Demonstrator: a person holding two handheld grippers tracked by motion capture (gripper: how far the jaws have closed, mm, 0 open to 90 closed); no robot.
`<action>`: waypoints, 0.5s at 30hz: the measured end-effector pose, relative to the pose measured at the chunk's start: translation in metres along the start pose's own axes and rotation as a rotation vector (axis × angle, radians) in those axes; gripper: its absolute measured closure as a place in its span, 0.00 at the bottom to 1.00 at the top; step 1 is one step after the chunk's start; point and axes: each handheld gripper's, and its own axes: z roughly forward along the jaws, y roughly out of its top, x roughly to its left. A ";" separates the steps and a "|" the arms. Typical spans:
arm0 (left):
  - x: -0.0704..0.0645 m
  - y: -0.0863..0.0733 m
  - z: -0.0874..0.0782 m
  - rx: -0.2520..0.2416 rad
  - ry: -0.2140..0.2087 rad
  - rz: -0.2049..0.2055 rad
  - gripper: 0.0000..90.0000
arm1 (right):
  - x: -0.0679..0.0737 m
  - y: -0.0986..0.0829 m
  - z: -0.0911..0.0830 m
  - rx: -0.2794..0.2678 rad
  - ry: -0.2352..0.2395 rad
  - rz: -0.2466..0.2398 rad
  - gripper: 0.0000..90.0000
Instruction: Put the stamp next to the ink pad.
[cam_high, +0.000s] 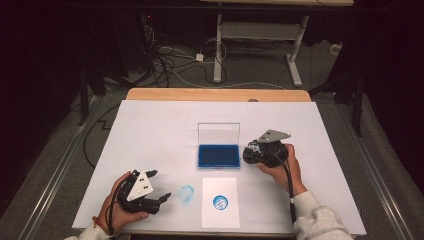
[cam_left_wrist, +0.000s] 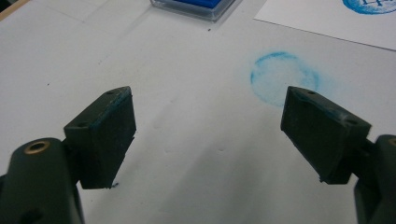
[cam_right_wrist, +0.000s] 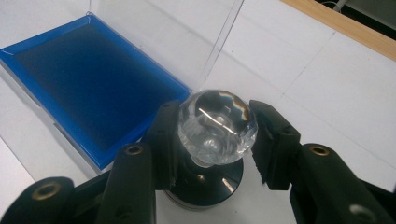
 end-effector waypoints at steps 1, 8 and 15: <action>0.000 0.000 0.000 -0.003 0.000 0.002 0.20 | 0.000 0.000 0.000 0.001 0.003 -0.001 0.63; 0.001 0.001 -0.001 -0.012 0.009 -0.003 0.20 | -0.003 -0.001 -0.004 0.012 0.028 -0.009 0.62; 0.003 0.004 0.002 -0.020 0.002 -0.011 0.20 | -0.003 -0.001 -0.007 0.004 0.025 -0.004 0.56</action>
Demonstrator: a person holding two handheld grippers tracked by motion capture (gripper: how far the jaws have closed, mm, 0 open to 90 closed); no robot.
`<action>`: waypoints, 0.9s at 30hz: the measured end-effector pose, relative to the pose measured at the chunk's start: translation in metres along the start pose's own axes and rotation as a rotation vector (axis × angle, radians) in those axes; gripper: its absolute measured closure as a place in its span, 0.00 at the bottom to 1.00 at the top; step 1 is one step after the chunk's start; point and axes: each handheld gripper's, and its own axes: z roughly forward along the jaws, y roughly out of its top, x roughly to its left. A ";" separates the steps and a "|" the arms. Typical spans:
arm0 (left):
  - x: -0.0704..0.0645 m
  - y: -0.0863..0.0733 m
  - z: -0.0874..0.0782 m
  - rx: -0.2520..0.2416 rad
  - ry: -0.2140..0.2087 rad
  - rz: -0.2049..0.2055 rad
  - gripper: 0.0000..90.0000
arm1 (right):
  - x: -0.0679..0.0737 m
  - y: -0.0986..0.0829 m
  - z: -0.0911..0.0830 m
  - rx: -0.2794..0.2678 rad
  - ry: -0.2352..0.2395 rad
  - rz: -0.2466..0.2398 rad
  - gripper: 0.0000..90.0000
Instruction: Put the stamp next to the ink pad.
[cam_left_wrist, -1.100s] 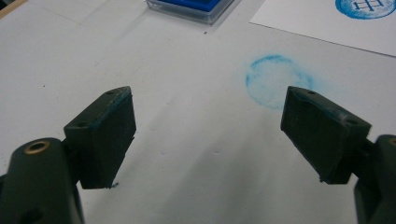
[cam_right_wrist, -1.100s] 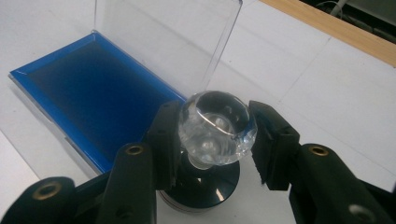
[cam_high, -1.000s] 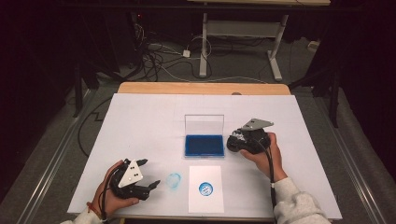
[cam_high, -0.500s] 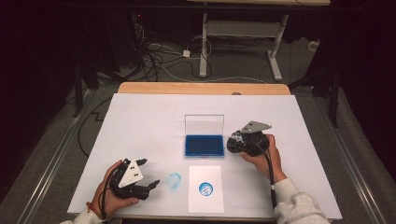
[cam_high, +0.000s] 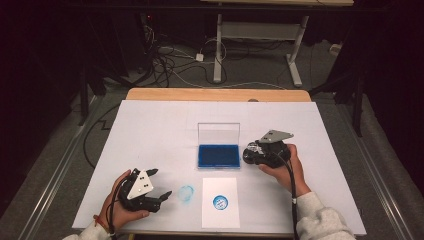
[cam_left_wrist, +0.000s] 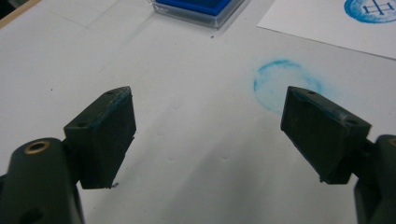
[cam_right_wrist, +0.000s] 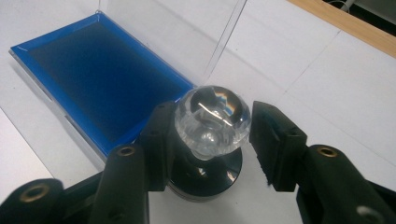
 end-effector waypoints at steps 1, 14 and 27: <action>0.000 0.001 0.001 -0.004 -0.001 0.002 0.20 | 0.000 0.000 -0.001 0.001 -0.001 0.001 0.54; 0.000 -0.001 0.002 0.009 0.001 0.007 0.20 | -0.005 0.021 -0.032 -0.136 -0.038 0.018 0.40; -0.001 -0.004 -0.002 0.019 0.010 -0.001 0.20 | 0.002 0.027 -0.034 -0.170 -0.081 0.003 0.21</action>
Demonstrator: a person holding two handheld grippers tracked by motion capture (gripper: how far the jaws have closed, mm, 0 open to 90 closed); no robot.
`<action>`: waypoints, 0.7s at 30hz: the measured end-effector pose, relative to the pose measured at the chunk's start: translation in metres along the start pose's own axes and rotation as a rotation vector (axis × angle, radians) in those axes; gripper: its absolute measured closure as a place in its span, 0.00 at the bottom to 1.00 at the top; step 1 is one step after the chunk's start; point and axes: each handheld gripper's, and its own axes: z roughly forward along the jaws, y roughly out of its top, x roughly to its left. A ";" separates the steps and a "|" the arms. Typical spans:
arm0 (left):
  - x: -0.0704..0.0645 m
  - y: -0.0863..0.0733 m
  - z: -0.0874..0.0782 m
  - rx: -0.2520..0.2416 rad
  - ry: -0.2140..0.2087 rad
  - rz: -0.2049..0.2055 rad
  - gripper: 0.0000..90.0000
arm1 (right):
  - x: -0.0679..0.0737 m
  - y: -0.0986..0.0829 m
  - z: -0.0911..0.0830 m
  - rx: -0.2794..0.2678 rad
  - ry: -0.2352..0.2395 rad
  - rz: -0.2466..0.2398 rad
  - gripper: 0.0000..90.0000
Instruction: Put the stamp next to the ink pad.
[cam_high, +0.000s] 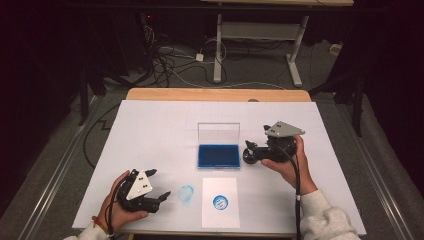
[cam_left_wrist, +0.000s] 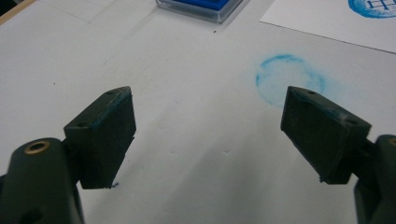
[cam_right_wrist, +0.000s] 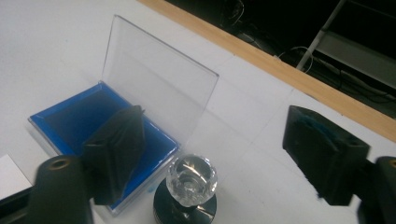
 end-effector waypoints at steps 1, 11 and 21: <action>0.000 0.000 0.000 -0.001 -0.001 0.000 0.20 | 0.000 0.000 0.000 -0.005 -0.004 0.004 0.20; 0.000 0.000 0.000 -0.001 -0.001 -0.002 0.20 | 0.004 0.003 -0.007 -0.023 0.000 0.015 0.21; 0.001 -0.001 -0.002 -0.009 -0.002 -0.012 0.20 | 0.014 0.008 -0.017 -0.059 -0.016 -0.024 0.21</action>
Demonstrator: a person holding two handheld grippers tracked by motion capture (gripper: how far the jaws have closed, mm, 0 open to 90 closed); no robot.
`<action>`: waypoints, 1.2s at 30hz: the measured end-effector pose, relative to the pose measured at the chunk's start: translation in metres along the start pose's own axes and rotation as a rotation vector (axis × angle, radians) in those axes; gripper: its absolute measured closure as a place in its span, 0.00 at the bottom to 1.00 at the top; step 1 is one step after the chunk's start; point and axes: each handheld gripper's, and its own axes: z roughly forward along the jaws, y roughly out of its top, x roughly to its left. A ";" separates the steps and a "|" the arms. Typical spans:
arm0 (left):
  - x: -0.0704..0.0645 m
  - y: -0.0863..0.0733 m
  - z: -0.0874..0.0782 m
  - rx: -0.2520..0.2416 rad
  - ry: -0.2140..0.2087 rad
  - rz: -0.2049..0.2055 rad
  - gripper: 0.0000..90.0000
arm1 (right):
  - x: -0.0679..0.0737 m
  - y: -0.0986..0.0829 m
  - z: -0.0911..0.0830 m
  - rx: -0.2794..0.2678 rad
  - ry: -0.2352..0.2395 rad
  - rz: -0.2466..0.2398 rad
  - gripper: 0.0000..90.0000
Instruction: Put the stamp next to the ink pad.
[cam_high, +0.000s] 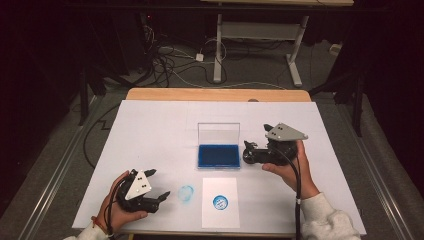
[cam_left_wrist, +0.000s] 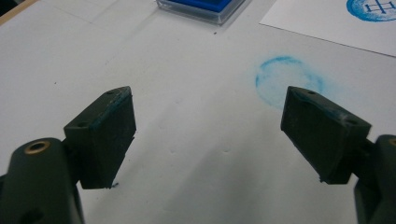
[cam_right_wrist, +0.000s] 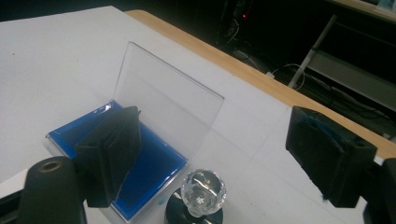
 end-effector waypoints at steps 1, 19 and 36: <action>0.000 0.000 0.000 0.000 0.000 0.001 0.20 | 0.001 0.000 -0.001 0.000 0.001 -0.005 0.21; 0.000 -0.001 -0.002 -0.003 0.001 -0.002 0.20 | 0.013 -0.003 -0.023 -0.032 0.013 -0.032 0.21; 0.000 -0.001 -0.002 -0.001 0.007 0.001 0.20 | 0.016 -0.017 -0.042 -0.030 -0.010 -0.071 0.21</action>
